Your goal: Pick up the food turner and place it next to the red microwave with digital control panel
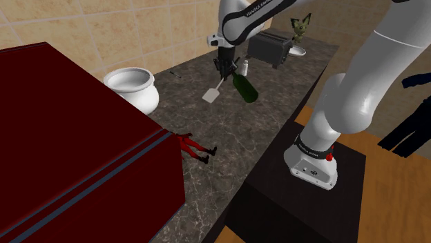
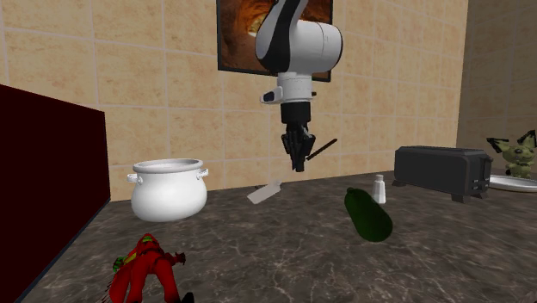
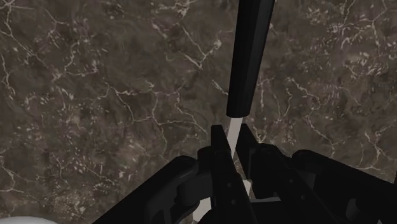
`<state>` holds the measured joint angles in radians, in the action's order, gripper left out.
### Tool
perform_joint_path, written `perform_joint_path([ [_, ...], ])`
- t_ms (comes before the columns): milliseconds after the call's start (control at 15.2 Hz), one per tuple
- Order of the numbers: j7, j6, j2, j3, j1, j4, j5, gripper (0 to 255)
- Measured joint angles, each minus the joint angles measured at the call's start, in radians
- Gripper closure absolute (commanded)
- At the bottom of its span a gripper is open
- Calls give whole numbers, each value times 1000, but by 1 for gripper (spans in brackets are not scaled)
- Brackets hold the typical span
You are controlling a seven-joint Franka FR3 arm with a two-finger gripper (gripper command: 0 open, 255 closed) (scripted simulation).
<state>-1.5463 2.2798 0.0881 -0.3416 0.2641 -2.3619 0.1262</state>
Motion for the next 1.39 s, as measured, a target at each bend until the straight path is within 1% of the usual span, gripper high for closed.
perform_joint_path([
  [594, 8, -131, 71, 10, 1, 61, 15, 255],
  [1386, 5, -296, 129, 20, 2, 170, 21, 255],
])
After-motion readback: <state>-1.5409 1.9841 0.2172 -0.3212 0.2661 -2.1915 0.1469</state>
